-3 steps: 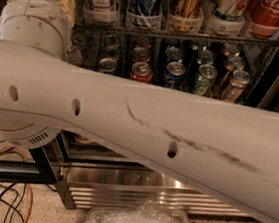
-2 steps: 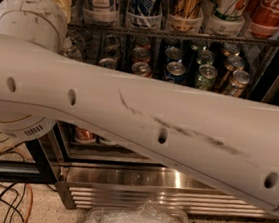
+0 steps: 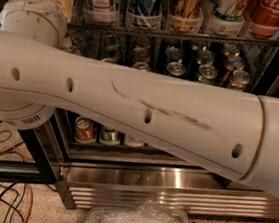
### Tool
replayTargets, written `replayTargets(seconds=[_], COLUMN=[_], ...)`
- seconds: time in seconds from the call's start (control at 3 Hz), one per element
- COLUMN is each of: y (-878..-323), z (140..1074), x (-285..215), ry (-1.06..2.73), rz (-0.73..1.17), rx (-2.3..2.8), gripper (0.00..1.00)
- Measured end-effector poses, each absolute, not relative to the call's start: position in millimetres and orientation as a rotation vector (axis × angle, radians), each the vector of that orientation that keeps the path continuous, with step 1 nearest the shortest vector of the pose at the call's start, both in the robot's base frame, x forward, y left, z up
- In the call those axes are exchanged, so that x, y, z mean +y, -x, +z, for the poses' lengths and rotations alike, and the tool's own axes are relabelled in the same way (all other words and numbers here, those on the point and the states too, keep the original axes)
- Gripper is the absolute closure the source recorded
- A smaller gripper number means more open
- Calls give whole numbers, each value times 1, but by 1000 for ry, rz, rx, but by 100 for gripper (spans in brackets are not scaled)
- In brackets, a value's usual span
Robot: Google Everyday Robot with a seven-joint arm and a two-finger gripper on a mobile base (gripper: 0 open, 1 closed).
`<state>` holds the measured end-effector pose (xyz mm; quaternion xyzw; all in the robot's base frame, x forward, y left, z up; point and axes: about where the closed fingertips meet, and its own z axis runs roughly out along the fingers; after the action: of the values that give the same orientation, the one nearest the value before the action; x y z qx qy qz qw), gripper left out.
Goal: Pick redbull can from top shelf of fridge
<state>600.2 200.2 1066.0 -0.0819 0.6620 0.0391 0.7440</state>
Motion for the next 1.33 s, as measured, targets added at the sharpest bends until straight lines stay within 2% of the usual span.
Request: replayTargets(seconds=[0.67, 1.33], y=[-629, -630], z=[1051, 1053], x=[182, 182], ry=[172, 170], rz=[-69, -74], rx=[1436, 1428], gripper=[40, 40])
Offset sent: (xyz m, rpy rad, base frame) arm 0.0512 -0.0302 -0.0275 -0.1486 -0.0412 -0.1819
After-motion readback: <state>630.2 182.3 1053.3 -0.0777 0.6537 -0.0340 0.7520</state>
